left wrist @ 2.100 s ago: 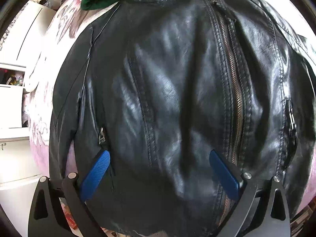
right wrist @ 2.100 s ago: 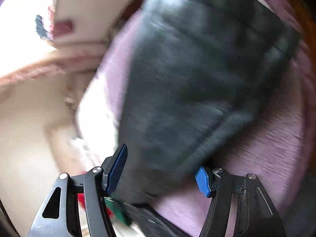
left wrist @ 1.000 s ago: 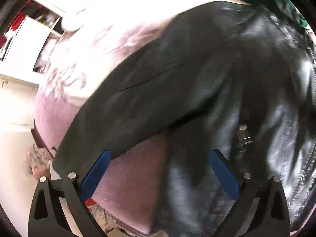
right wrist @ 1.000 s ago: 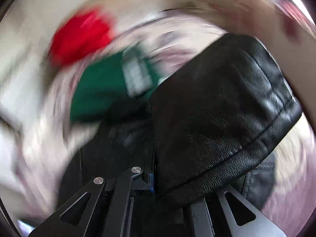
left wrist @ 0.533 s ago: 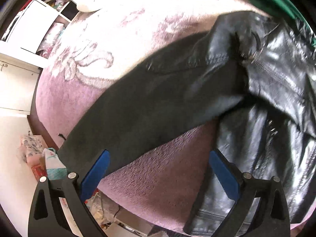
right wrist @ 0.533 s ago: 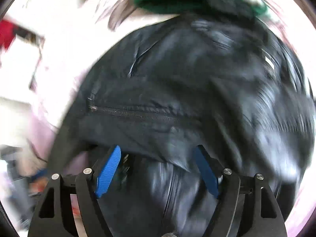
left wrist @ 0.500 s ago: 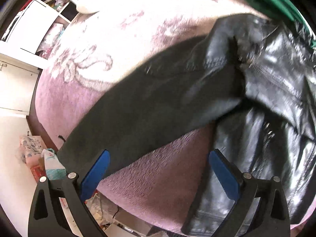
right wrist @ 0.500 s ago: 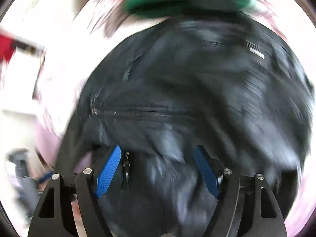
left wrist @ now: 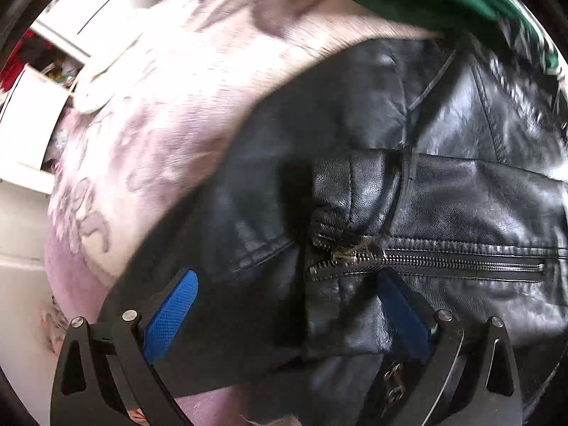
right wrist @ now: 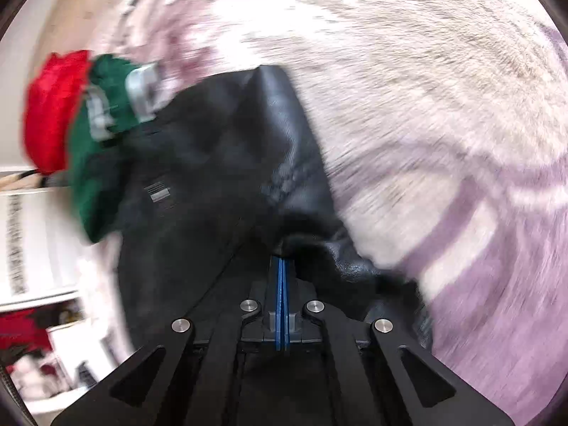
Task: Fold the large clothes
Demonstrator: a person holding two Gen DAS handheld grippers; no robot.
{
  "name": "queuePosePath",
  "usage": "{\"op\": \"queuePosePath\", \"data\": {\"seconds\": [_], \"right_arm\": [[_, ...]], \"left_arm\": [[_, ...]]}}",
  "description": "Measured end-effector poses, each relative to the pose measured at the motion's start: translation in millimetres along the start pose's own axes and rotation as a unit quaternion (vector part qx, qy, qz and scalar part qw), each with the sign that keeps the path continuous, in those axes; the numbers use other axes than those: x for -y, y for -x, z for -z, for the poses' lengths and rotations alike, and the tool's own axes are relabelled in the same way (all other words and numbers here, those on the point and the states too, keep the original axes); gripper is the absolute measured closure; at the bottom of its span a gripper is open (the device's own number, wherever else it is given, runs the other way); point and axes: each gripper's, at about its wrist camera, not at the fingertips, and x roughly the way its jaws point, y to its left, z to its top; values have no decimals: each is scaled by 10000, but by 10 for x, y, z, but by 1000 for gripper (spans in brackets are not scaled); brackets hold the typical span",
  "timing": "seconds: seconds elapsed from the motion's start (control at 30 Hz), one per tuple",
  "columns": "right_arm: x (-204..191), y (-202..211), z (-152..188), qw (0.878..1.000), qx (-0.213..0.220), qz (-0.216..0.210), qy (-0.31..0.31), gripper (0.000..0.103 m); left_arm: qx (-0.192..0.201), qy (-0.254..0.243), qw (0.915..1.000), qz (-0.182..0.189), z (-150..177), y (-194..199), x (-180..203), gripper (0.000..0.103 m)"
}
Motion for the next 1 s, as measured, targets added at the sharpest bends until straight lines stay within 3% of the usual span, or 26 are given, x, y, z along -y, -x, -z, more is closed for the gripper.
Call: {"op": "queuePosePath", "data": {"seconds": [0.03,0.17,0.2,0.23,0.3,0.37,0.4,0.47,0.53,0.57,0.63,0.67,0.7,0.77,0.83,0.87,0.9,0.93,1.0], "right_arm": [[-17,34,-74,10000,-72,-22,-25,103],[-304,253,65,9936,-331,646,867,97],[-452,292,36,9910,-386,757,1033,86],[-508,363,150,9881,-445,814,1228,66],[-602,461,387,9838,-516,833,1498,38],[-685,480,667,9794,-683,783,1729,38],[-729,449,787,9778,-797,758,1781,38],[-742,361,1039,9766,-1038,706,1744,38],[-762,278,1220,9747,-1194,775,1723,38],[-782,225,1323,9729,-1231,816,1778,38],[-995,51,1405,9659,-1140,1022,2086,38],[-1087,9,1479,9602,-999,1194,2318,38],[-1134,-24,1556,9540,-848,1372,2527,38],[-1165,-104,1614,9495,-721,1525,2648,38],[-1066,-129,1716,9525,-703,1578,2510,38],[-1021,-166,1755,9520,-703,1652,2477,38],[-1066,-239,1761,9479,-668,1812,2533,38],[-1185,-354,1772,9392,-589,2054,2687,38],[-1295,-483,2008,9010,-324,2748,3342,38]], "left_arm": [[8,-36,10000,-64,-7,-26,11,0],[-124,361,9993,60,38,146,-129,0],[-135,498,9986,87,94,198,-226,0],[-142,656,9977,134,169,259,-349,0],[-281,1073,9937,182,420,368,-705,0],[-678,1480,9863,258,693,372,-1044,0],[-941,1787,9785,408,871,330,-1249,0],[-1377,2609,9522,793,1294,173,-1703,0],[-1543,3422,9186,1238,1638,-8,-2002,0],[-1635,4001,8881,1566,1886,-182,-2190,0],[-1808,4672,8429,1963,2171,-397,-2357,0],[-1716,5032,8179,2201,2304,-495,-2442,0],[-1570,5319,7981,2355,2405,-579,-2515,1],[-1272,5710,7691,2575,2512,-718,-2632,0],[-922,6128,7472,2402,2595,-819,-2755,1],[-841,6287,7409,2205,2635,-833,-2789,3],[-751,6394,7410,1908,2628,-821,-2827,7],[-643,6444,7473,1485,2582,-783,-2853,10],[-456,6480,7559,816,2509,-756,-2914,29]]}}
